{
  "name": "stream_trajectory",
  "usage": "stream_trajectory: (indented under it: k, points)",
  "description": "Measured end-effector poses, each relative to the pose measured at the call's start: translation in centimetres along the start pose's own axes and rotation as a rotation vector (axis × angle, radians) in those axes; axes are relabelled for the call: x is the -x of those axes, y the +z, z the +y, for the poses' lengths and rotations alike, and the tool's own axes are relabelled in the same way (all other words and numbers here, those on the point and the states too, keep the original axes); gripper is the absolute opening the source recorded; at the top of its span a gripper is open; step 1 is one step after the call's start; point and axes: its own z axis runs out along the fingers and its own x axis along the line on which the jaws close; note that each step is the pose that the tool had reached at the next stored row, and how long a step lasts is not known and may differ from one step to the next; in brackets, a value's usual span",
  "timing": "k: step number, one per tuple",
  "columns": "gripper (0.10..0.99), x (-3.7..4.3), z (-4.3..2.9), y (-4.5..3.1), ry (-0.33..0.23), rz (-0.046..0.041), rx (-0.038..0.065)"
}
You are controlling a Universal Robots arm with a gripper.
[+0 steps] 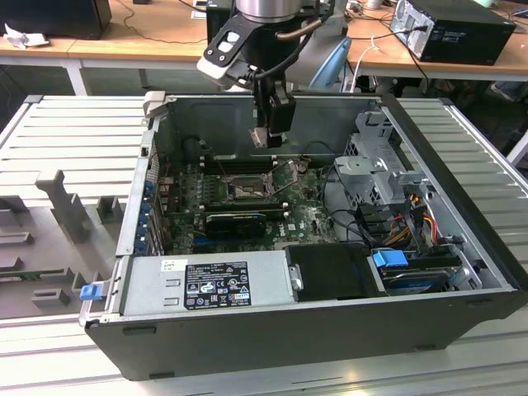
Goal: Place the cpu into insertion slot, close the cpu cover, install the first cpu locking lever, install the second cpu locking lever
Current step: 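Place the cpu into insertion slot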
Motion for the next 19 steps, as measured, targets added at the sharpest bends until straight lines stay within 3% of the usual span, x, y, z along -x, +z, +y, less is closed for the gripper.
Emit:
stream_trajectory:
  k: [6,12,19]
  points:
    - [0.529,0.01,-0.09,0.72,0.085,-0.0075,0.002]
    - [0.529,0.03,-0.17,1.58,0.1,-0.0068,0.002]
    - [0.529,0.05,-0.19,1.79,0.123,-0.0091,0.002]
